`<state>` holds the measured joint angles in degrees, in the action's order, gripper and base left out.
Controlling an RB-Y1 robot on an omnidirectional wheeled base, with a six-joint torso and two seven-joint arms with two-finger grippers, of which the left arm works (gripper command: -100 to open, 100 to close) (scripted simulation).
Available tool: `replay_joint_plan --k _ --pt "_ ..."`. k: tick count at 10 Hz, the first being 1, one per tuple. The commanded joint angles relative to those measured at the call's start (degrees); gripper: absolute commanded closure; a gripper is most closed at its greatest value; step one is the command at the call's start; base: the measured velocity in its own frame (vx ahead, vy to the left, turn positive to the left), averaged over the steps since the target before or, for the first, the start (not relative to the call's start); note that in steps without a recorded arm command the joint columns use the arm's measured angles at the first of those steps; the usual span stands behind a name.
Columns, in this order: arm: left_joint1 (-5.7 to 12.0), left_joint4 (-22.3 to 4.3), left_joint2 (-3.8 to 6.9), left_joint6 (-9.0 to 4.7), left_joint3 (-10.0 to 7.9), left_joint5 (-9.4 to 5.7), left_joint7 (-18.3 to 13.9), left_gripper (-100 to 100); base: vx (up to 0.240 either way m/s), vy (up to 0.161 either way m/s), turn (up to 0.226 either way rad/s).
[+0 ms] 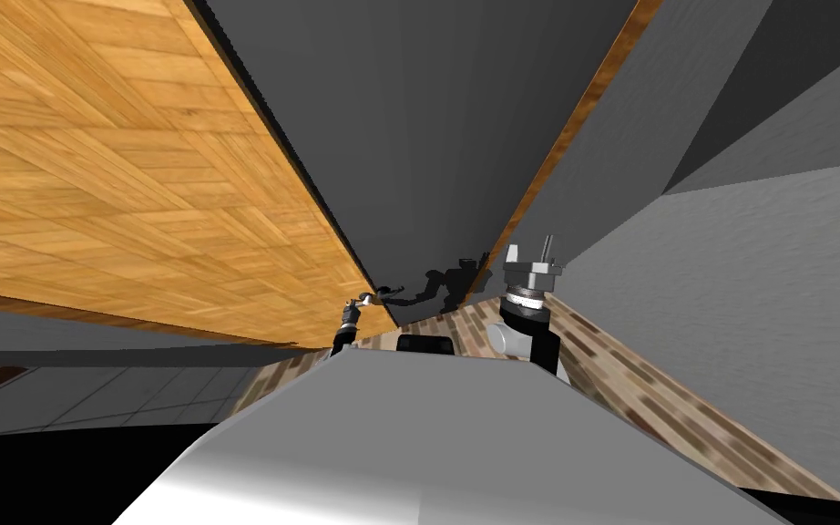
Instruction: Pull the door open
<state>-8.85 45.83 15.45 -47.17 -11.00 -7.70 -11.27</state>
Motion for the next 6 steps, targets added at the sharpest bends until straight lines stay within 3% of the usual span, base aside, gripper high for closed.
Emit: replay_joint_plan --k 1,2,6 --pt "-0.04 0.0 0.15 -0.06 -0.18 -0.08 0.0 100 0.0 0.0 0.0" --pt "-1.56 -0.6 1.27 -0.2 -0.96 -0.43 -0.4 100 -0.126 0.013 0.042" --pt "-3.27 -0.9 2.87 -1.57 -0.43 -0.15 -2.0 100 -0.162 -0.033 -0.046"
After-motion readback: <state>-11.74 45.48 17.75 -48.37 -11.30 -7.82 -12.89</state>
